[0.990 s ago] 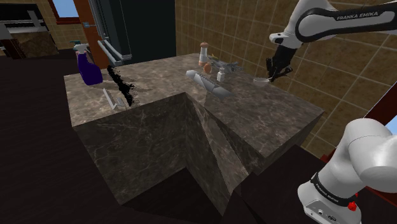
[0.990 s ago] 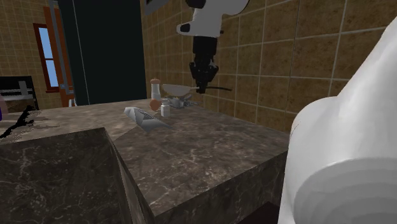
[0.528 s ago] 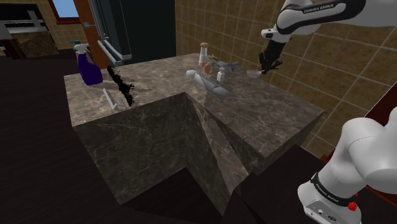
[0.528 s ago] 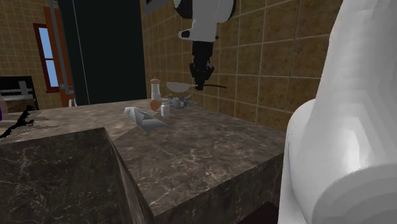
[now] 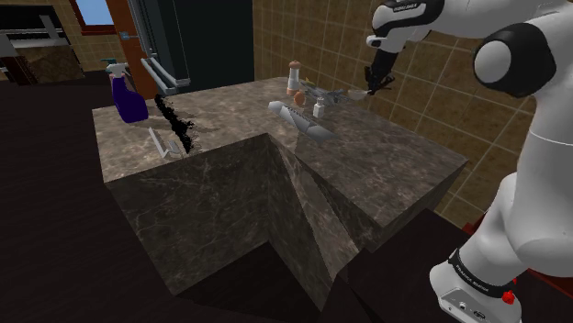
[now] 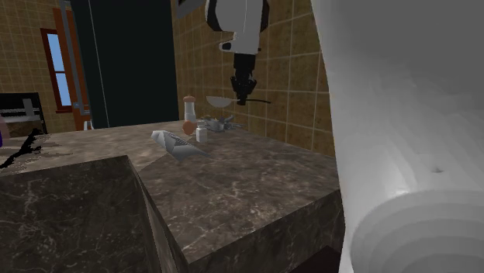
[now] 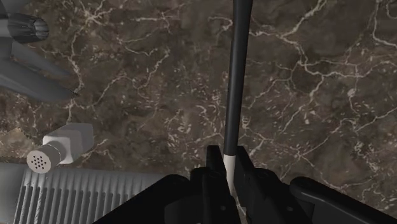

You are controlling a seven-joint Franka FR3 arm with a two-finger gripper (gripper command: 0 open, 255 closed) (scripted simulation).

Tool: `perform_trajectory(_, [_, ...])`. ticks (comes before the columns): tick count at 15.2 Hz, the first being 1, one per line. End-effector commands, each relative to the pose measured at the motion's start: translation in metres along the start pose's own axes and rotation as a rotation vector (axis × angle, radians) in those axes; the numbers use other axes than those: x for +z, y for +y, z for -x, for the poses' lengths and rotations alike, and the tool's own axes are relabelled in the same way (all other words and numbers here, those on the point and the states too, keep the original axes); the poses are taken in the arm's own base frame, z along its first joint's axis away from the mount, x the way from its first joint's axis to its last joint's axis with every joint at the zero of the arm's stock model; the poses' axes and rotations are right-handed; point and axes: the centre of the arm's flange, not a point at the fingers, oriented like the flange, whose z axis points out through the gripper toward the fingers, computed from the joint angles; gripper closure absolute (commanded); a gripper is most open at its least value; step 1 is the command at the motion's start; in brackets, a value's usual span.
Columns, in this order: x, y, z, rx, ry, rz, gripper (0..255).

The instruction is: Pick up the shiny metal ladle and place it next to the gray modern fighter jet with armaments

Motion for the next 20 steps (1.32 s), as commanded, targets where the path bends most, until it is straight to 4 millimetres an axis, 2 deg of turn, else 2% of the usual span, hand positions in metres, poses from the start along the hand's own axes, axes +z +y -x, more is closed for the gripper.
perform_trajectory(1, [0.006, 0.023, 0.013, -0.004, 0.005, 0.001, 255])
perform_trajectory(4, [0.009, 0.051, 0.031, -0.004, 0.005, 0.001, 255])
perform_trajectory(20, [0.093, 0.042, 0.032, -0.004, 0.005, 0.001, 255])
